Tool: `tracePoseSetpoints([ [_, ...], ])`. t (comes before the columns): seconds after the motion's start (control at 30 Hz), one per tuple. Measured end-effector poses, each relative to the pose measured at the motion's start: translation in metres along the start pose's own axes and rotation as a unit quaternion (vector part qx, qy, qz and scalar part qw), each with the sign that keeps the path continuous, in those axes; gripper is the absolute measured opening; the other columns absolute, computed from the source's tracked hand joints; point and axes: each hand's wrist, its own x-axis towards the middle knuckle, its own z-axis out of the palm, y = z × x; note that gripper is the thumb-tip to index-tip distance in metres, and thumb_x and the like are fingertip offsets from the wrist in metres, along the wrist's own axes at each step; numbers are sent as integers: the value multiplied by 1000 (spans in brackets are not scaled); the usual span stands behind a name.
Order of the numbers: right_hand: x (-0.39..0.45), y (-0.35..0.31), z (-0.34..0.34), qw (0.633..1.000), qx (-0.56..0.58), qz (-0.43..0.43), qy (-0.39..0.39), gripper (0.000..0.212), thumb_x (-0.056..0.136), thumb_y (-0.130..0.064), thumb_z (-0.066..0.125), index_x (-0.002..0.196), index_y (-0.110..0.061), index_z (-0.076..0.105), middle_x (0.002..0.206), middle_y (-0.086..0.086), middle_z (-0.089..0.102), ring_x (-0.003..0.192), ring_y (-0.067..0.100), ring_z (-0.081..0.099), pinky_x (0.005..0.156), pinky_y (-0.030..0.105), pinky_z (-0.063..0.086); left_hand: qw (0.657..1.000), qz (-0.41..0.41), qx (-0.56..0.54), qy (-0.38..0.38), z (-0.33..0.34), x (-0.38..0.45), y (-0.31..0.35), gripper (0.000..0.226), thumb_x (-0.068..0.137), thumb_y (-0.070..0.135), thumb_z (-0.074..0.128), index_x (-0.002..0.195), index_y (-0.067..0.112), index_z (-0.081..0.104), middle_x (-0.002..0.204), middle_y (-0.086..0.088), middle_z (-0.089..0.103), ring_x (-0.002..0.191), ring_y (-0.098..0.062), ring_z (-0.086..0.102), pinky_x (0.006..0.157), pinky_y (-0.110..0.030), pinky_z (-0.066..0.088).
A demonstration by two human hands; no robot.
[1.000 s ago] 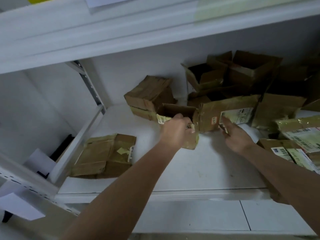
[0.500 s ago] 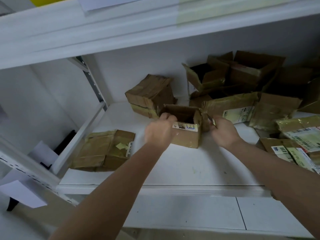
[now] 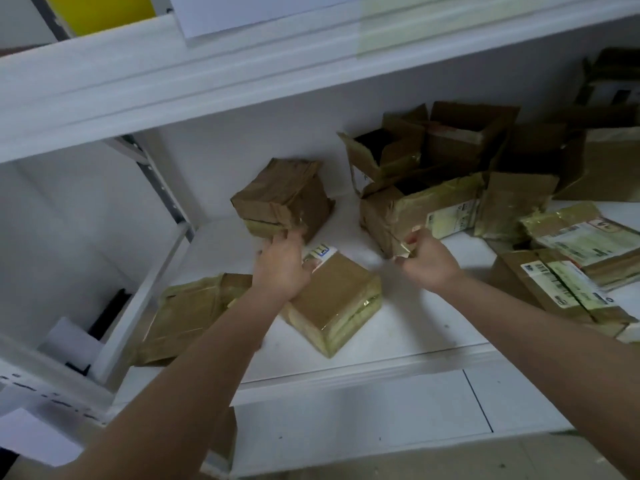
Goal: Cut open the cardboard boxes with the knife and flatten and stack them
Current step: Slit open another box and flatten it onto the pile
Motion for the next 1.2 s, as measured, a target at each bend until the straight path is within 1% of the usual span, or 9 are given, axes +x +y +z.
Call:
tracePoseSetpoints([
  [0.03, -2, 5, 2, 1000, 7, 8, -5, 33, 85, -21, 63, 111, -15, 42, 86, 0, 51, 85, 21, 50, 72, 27, 37, 998, 57, -19, 25, -1, -3, 3, 57, 90, 48, 57, 141, 25, 41, 138, -9, 48, 127, -34, 40, 104, -45, 34],
  [0.07, -5, 10, 4, 1000, 14, 16, -10, 31, 85, -18, 61, 110, -16, 42, 84, -1, 50, 85, 21, 50, 72, 27, 36, 993, 113, -35, 3, -1, -6, 6, 60, 90, 57, 52, 143, 33, 39, 147, -6, 41, 134, -33, 33, 109, -46, 26],
  [0.13, -10, 19, 8, 999, 23, 18, -14, 23, 87, -12, 57, 107, -13, 47, 87, 2, 52, 87, 24, 53, 70, 26, 37, 976, 173, -16, -128, 8, -14, 13, 67, 85, 73, 40, 146, 48, 27, 160, 5, 16, 147, -25, 6, 113, -55, 6],
  [0.2, -17, 25, 10, 998, 48, 12, -31, 10, 89, -8, 51, 99, -11, 54, 87, 7, 56, 81, 26, 58, 64, 29, 41, 963, 148, 13, -226, 26, -22, 10, 66, 86, 74, 31, 146, 55, 11, 161, 15, -5, 148, -19, -12, 112, -61, -2],
  [0.3, -26, 32, 13, 990, 125, 12, -69, 16, 96, -12, 47, 81, -11, 55, 73, 12, 60, 49, 20, 51, 46, 27, 41, 979, 66, -9, -193, 40, -19, 8, 60, 90, 72, 21, 146, 55, 8, 160, 19, -8, 148, -17, -11, 114, -60, 1],
  [0.37, -32, 32, 15, 987, 141, 12, -80, 23, 98, -20, 47, 78, -12, 54, 63, 9, 60, 42, 19, 43, 41, 23, 35, 984, 33, 4, -178, 40, -15, 14, 57, 92, 70, 15, 147, 54, 9, 160, 19, -7, 148, -19, -10, 114, -60, 1],
  [0.67, -41, 20, 31, 977, 170, 52, -118, 26, 100, -23, 43, 95, -2, 57, 59, 8, 60, 38, 17, 41, 36, 18, 31, 986, -2, -1, -165, 42, -24, 19, 52, 97, 62, 14, 147, 52, 10, 160, 17, -6, 148, -20, -8, 113, -62, 5],
  [0.93, -36, 3, 43, 969, 192, 68, -139, 25, 98, -12, 40, 94, 5, 58, 64, 15, 63, 38, 20, 41, 36, 21, 32, 983, -28, -3, -181, 39, -27, 28, 53, 97, 63, 13, 148, 51, 4, 161, 14, -11, 148, -24, -11, 113, -63, 7],
  [1.2, -21, -17, 50, 980, 150, 79, -101, 29, 91, -7, 41, 69, 3, 58, 54, 13, 59, 38, 18, 47, 40, 22, 39, 976, -85, -9, -199, 45, -31, 51, 58, 96, 63, 12, 149, 48, -7, 160, 2, -20, 145, -37, -18, 111, -63, 8],
])
